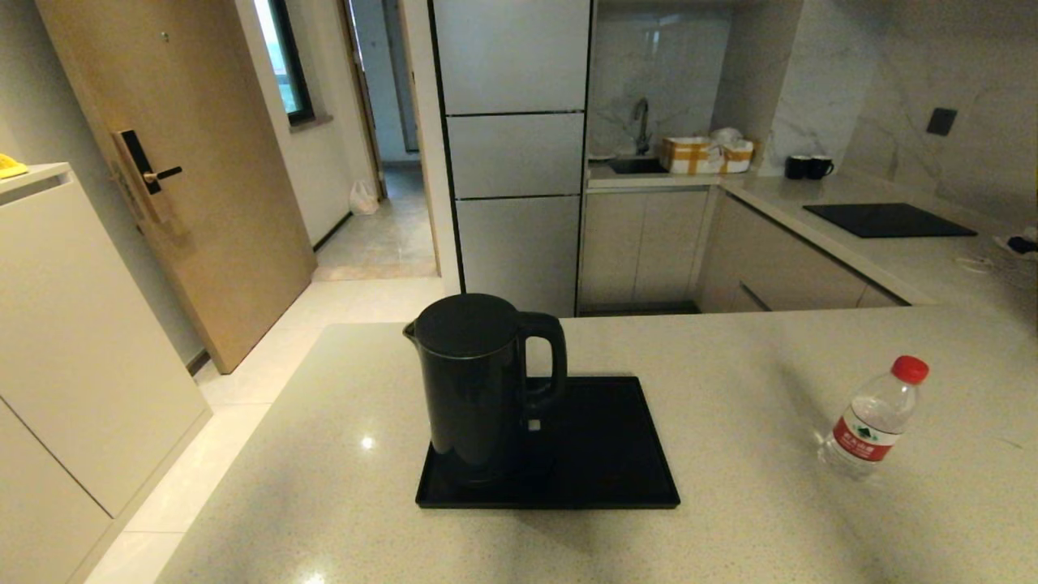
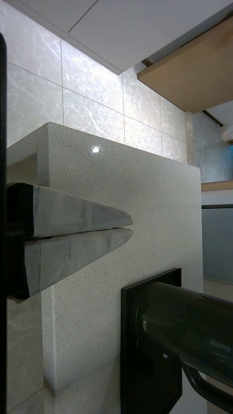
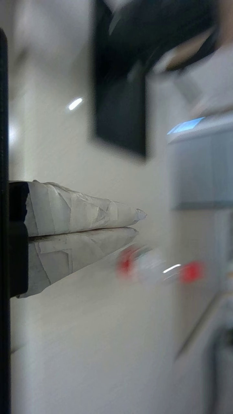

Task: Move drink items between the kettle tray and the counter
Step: Pick up the kettle

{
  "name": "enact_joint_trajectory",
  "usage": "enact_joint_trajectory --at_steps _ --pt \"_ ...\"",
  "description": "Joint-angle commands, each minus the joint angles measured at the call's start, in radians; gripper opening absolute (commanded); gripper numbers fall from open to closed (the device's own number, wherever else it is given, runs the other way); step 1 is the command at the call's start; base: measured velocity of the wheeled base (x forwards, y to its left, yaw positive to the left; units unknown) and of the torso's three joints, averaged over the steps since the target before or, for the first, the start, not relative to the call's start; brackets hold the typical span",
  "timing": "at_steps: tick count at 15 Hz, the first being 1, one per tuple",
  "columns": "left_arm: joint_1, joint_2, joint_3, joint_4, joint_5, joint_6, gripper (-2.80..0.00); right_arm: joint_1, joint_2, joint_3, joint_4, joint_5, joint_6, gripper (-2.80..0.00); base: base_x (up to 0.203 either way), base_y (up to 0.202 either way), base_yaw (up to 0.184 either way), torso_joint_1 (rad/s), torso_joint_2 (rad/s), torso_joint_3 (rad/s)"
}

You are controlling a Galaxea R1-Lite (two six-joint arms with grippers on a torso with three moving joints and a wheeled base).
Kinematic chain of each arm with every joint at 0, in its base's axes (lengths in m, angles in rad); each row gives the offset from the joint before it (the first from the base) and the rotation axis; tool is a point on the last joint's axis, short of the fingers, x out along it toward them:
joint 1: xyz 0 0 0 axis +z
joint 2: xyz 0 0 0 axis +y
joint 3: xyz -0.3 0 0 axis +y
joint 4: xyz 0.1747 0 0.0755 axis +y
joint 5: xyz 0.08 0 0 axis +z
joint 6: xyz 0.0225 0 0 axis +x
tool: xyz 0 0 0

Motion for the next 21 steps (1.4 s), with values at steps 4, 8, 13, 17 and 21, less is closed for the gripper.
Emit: enact_joint_trajectory --at_steps 4,8,13,17,21 --pt "0.000 0.000 0.000 0.000 0.000 0.000 -2.80 -0.001 0.000 0.004 0.075 -0.016 -0.001 -2.80 0.000 0.000 0.000 0.000 0.00 0.000" --pt "0.000 0.000 0.000 0.000 0.000 0.000 -2.80 0.000 0.000 0.005 0.074 -0.016 0.000 -2.80 0.000 0.000 0.000 0.000 0.00 0.000" --pt "0.000 0.000 0.002 -0.001 0.001 -0.001 -2.80 -0.001 0.000 0.004 0.073 -0.016 0.000 -2.80 0.000 0.000 0.000 0.000 0.00 0.000" --pt "0.000 0.000 0.002 -0.003 0.001 0.001 -2.80 -0.001 0.000 0.005 0.075 -0.016 0.000 -2.80 0.000 0.000 0.000 0.000 0.00 0.000" --pt "0.000 0.000 0.002 -0.003 0.001 0.000 -2.80 -0.001 0.000 0.005 0.073 -0.016 0.000 -2.80 0.000 0.000 0.000 0.000 0.00 0.000"
